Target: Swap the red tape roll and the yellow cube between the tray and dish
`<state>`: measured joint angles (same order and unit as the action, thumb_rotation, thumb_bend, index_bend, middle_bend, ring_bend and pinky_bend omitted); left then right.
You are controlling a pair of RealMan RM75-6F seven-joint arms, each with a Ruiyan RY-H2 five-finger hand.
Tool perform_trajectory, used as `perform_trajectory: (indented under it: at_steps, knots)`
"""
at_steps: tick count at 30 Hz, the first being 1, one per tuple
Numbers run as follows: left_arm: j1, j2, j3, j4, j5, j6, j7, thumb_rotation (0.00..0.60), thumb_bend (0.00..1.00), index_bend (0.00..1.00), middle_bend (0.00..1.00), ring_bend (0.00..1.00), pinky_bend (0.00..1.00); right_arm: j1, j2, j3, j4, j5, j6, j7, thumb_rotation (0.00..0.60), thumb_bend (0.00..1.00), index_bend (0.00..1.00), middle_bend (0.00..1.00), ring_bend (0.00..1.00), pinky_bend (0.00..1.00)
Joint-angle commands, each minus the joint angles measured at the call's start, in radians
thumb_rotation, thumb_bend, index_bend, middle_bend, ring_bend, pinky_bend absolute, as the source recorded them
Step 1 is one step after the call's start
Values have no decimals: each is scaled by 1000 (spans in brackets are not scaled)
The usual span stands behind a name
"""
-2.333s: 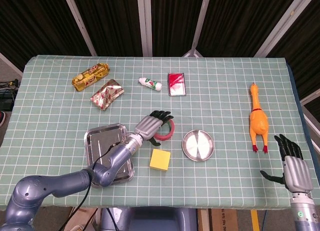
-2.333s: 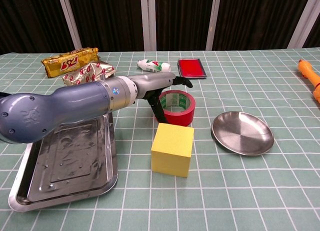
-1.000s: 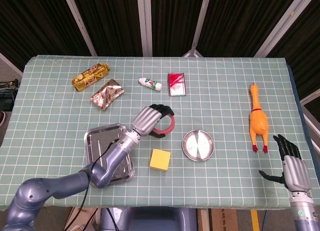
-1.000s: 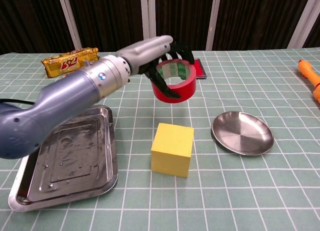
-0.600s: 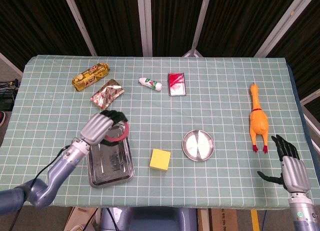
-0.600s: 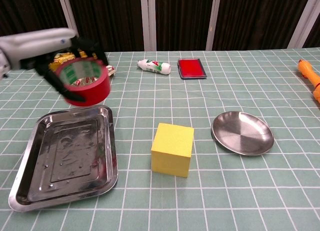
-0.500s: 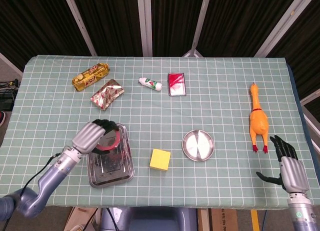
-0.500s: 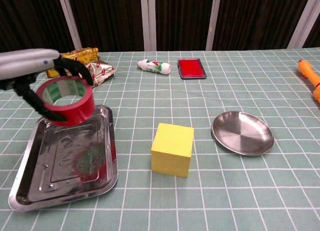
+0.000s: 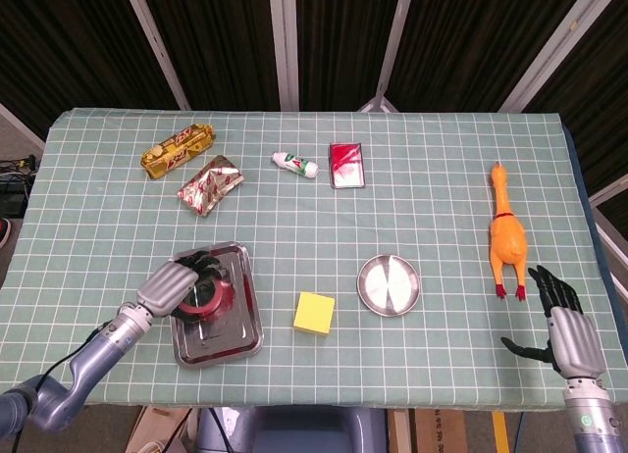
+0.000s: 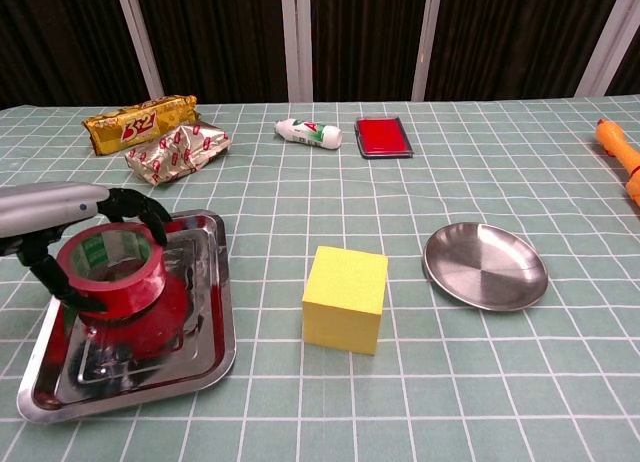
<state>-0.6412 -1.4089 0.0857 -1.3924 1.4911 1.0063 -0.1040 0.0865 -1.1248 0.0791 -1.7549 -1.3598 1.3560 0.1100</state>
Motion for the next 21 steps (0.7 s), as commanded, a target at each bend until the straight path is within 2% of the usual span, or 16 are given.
perform_trajectory:
  at_steps: [1,6,12,15,18,21]
  knots:
    - [-22,49,0,-52,-14,-58,-19,600,115,144,0,0,49,1,-1,-1,1,-3,-2,6,600,21,25,0,14,0]
    - [17,34,-37,-62,62,104,-86,600,40,128,0,0,9,4,10,-13,7,-37,-3,11,600,21,26,0,2,0]
    - [84,76,-26,-113,152,276,-109,600,14,118,0,0,24,8,23,-32,7,-81,-8,11,600,21,25,0,0,0]
    - [172,106,-1,-131,185,413,-43,600,14,118,0,0,51,19,21,-45,5,-128,-15,30,600,21,25,0,0,0]
    - [280,94,11,-92,181,554,22,600,15,121,0,0,51,51,8,-61,6,-194,-44,13,600,21,25,0,0,0]
    - [346,76,18,-45,172,627,15,600,24,134,0,0,51,103,-3,-65,-17,-244,-101,-27,600,21,25,0,0,0]
